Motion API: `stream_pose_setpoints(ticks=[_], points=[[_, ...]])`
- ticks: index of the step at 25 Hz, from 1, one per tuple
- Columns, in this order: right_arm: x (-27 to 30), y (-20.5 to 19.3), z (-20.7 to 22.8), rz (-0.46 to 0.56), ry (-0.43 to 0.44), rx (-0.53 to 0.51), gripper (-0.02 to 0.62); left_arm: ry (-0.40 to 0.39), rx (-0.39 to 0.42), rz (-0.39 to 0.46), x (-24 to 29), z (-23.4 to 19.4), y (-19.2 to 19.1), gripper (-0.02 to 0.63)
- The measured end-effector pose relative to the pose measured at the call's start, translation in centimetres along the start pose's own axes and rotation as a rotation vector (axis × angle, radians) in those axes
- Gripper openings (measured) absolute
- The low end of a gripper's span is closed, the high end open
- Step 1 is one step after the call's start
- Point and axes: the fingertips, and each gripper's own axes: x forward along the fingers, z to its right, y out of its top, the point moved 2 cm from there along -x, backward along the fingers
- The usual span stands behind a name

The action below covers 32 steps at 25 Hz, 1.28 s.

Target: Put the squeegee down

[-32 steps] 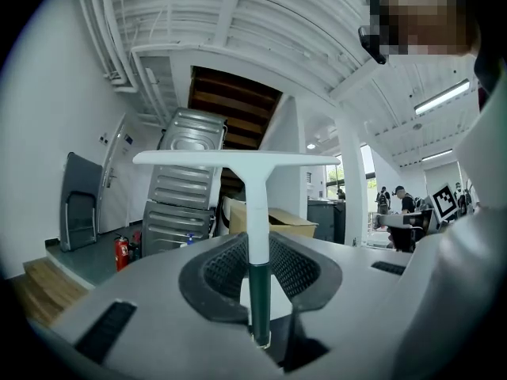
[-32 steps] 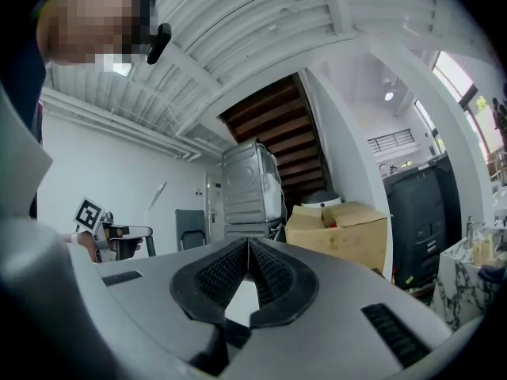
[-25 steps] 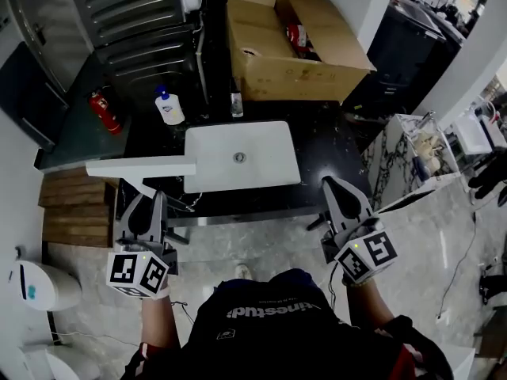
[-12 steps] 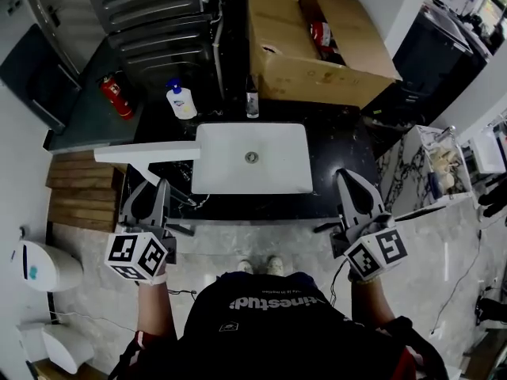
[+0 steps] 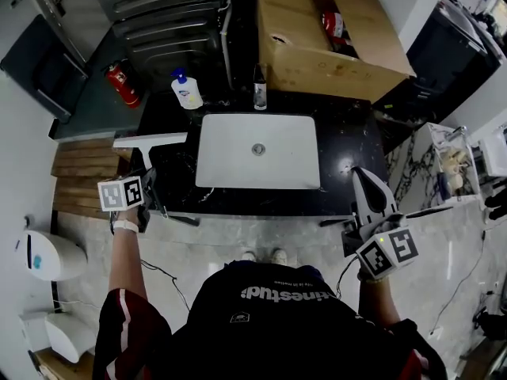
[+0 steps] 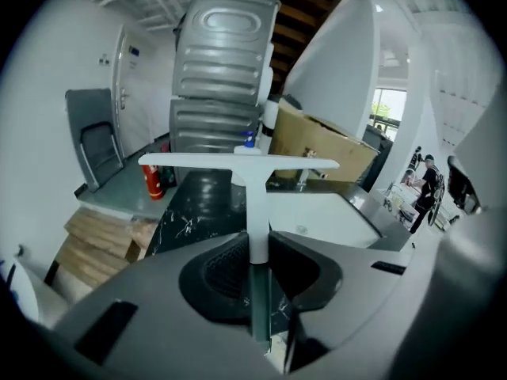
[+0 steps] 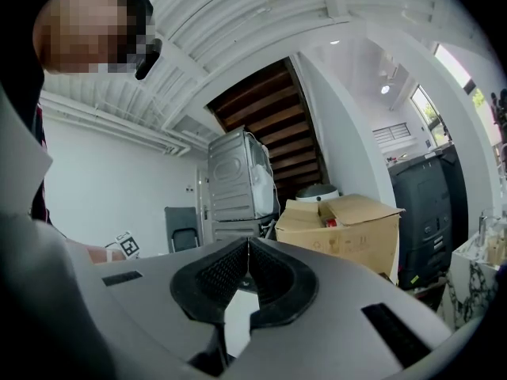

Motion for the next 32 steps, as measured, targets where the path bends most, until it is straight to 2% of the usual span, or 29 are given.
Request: stream_pose_setpoints(ticks=[4,7,15,18,22,25,28,31,32], points=[[0.3,0.1,0.2,-0.007,-0.004,-0.003,0.04,0.064,-0.074,-0.136,5.3,-5.0,-1.3,0.084],[0.4,0.0,0.5,-0.013,-0.01,-0.004,0.04,0.117,-0.119,-0.202,8.2,-7.4,-2.4,0.084],[0.8,-0.3,1.6,-0.039,-0.032,-0.006,0.04,0.208,-0.21,-0.264,11.5,-9.0,-4.8,0.092],[0.9,-0.4,1.7,-0.041,-0.03,-0.008,0.04,0.23,-0.209,-0.245,11.5,-9.2,-5.0,0.096],[1.2,-0.1,1.7,-0.033,-0.023,-0.014,0.04,0.229,-0.201,-0.176,10.0,-9.3,-3.7,0.178],[1.5,0.5,1.5,-0.017,-0.013,-0.02,0.04,0.243,-0.132,-0.072,6.9,-8.1,-1.1,0.181],[2.1,1.0,1.2,-0.004,0.001,-0.027,0.04,0.211,-0.042,0.111,2.6,-4.0,3.2,0.154],[3.0,1.4,0.7,0.007,0.023,-0.033,0.04,0.105,0.059,0.341,-1.4,2.5,7.9,0.047],[3.3,1.5,0.4,0.01,0.032,-0.037,0.04,0.058,0.099,0.409,-2.6,4.9,9.2,0.036]])
